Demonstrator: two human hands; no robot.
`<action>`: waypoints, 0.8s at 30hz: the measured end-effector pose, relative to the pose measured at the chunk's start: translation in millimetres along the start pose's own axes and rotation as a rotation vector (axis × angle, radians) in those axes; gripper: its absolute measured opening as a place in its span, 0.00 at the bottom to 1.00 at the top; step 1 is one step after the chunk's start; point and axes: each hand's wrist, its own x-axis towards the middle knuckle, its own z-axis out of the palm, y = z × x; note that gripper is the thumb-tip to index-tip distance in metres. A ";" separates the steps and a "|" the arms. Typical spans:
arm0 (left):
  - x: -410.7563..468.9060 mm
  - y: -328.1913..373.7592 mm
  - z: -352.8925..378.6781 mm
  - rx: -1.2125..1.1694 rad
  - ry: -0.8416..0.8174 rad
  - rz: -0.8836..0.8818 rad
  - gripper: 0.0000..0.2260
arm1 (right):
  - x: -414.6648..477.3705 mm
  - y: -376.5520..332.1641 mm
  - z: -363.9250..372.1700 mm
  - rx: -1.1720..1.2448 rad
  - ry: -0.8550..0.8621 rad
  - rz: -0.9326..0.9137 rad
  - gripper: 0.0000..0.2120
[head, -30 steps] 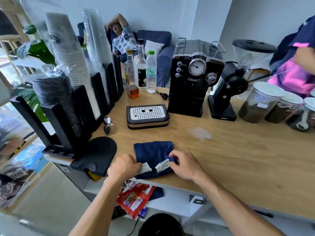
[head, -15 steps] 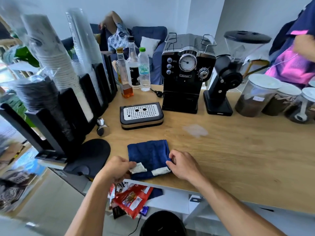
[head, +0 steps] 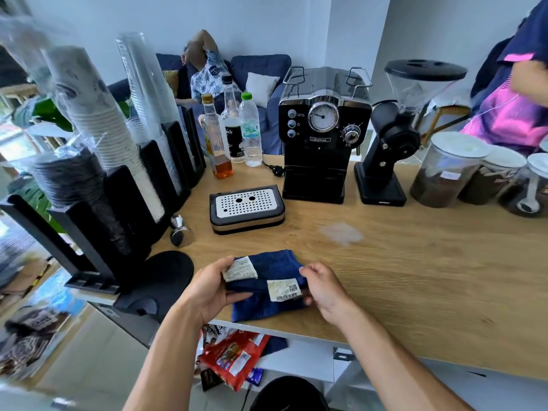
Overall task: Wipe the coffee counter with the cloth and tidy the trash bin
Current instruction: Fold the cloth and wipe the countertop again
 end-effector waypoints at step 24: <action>-22.2 130.9 21.1 0.359 0.254 0.279 0.06 | -2.6 -173.5 10.9 0.039 -0.072 -0.247 0.08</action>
